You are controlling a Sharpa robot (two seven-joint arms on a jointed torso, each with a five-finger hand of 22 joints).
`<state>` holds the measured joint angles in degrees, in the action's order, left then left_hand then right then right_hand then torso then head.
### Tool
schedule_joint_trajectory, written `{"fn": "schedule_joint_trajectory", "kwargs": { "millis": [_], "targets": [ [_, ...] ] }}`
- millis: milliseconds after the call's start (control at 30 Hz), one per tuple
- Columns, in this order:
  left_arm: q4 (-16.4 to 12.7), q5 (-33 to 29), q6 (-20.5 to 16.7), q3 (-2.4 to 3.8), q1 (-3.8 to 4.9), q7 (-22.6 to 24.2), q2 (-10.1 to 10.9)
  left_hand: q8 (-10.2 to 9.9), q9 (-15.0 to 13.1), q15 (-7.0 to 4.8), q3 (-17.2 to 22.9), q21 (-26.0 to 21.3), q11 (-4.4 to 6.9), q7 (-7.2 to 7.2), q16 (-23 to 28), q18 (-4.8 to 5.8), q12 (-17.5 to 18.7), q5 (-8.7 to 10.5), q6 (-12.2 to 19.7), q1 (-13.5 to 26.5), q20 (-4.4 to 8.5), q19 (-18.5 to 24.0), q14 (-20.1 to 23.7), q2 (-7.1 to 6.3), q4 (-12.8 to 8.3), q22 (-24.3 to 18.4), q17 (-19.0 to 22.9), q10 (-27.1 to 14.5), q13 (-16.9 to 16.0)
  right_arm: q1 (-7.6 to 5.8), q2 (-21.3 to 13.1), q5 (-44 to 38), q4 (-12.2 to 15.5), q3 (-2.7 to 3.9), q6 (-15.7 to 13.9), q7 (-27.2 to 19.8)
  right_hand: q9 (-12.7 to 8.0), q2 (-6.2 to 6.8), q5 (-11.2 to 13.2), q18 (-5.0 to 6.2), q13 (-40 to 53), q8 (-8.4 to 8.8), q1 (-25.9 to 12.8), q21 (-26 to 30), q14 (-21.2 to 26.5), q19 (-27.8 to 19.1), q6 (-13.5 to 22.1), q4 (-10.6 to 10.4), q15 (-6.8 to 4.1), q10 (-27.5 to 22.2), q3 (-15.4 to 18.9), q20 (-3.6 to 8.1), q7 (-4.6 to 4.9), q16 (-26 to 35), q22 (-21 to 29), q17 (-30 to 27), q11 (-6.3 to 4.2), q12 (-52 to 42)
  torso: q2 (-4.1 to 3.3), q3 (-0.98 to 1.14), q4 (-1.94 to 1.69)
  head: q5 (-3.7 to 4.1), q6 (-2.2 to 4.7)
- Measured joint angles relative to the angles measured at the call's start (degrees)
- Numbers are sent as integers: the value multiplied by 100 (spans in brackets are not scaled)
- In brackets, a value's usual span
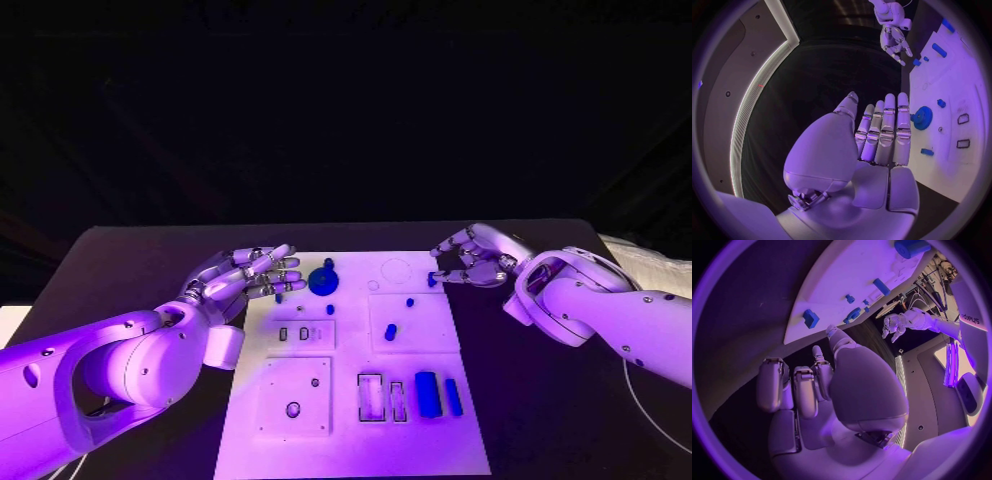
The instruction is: Assemble the parts on the task board
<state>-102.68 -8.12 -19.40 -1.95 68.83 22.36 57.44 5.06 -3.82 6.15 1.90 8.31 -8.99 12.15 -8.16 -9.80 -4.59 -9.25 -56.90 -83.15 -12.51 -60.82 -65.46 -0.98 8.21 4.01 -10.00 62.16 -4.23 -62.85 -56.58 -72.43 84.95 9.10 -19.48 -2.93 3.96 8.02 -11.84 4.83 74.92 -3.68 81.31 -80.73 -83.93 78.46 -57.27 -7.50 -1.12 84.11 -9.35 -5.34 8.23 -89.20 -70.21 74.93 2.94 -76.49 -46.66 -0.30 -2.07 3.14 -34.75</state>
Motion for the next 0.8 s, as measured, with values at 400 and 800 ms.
{"fn": "schedule_joint_trajectory", "kwargs": {
  "millis": [400, 800],
  "targets": [
    [27, 2, 11, -2, -2, 10, -7, 0, 0, 0, 0, -20, 0, 0, 0, 1, 0, 0, 0, 0, 0, 0, 0, 0, 0, 0, -6, 0, 0, 140, 119, -111, -258, 1, 183, -12, -1, 22, 0, 0, 0, 0, 22, 0, 0, -20, 0, 16, 0, 0, 16, -20, 0, 0, 0, -1, 0, 30, 2, -14, -8, -9, -42],
    [31, 2, 12, -2, -2, 11, -10, 0, 0, 0, 0, -20, -1, 0, 0, 0, 0, 0, 0, 0, 0, 0, 0, 0, 0, 0, -5, -1, 0, 181, 220, -295, -328, 3, 210, 55, 9, -94, 25, 0, 10, 0, 42, 0, 0, -20, -81, 80, 0, 0, -48, -20, 9, 0, -44, -2, 0, 13, 6, -21, -2, -28, -69]
  ]
}}
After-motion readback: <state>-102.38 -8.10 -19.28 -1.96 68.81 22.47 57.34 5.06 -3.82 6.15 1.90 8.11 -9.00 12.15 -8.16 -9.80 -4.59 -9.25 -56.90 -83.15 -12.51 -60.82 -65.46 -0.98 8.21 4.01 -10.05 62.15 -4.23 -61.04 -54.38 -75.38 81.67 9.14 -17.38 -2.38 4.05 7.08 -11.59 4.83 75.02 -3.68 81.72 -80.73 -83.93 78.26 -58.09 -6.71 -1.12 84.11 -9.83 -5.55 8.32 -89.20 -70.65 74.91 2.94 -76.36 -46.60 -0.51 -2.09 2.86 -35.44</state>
